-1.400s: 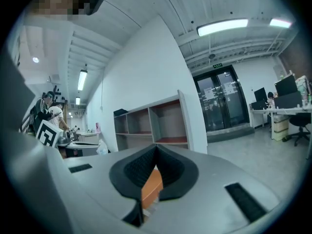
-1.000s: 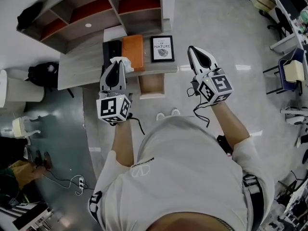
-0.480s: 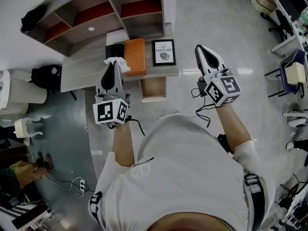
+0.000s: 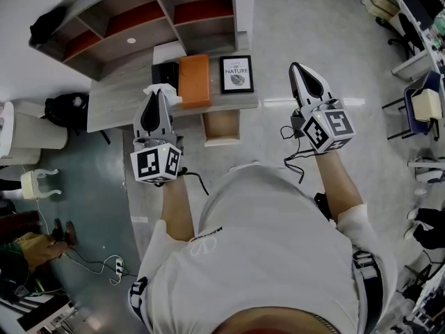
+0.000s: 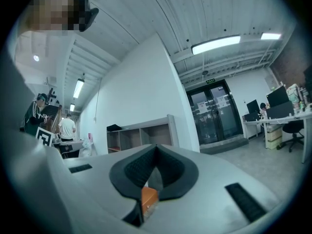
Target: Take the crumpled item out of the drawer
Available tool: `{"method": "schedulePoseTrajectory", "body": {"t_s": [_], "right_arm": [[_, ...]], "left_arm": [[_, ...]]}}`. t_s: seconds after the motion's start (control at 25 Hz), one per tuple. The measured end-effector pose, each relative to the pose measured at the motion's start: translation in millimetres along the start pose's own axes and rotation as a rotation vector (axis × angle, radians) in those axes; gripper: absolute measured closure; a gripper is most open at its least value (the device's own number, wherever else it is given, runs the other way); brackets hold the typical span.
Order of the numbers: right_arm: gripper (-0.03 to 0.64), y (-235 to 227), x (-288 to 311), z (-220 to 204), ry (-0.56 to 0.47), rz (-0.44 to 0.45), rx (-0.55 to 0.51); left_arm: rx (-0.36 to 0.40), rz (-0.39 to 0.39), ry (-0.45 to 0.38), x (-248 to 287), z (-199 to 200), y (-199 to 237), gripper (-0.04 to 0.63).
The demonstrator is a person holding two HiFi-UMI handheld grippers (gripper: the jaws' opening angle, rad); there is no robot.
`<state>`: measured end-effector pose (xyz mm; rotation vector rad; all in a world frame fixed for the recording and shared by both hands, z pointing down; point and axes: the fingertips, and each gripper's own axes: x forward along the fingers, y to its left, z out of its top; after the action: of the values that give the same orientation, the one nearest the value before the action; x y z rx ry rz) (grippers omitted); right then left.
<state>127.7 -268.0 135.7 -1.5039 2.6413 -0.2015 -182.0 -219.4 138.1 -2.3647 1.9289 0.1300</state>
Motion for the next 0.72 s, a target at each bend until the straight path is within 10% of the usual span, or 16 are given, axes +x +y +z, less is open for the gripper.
{"method": "schedulePoseTrajectory", "body": {"t_s": [0.72], "right_arm": [[0.617,-6.0,-3.5,-2.6,0.023,-0.017,-0.013]], "left_arm": [[-0.009,0.006,0.024,1.2,-8.9,-1.5,0.581]]}}
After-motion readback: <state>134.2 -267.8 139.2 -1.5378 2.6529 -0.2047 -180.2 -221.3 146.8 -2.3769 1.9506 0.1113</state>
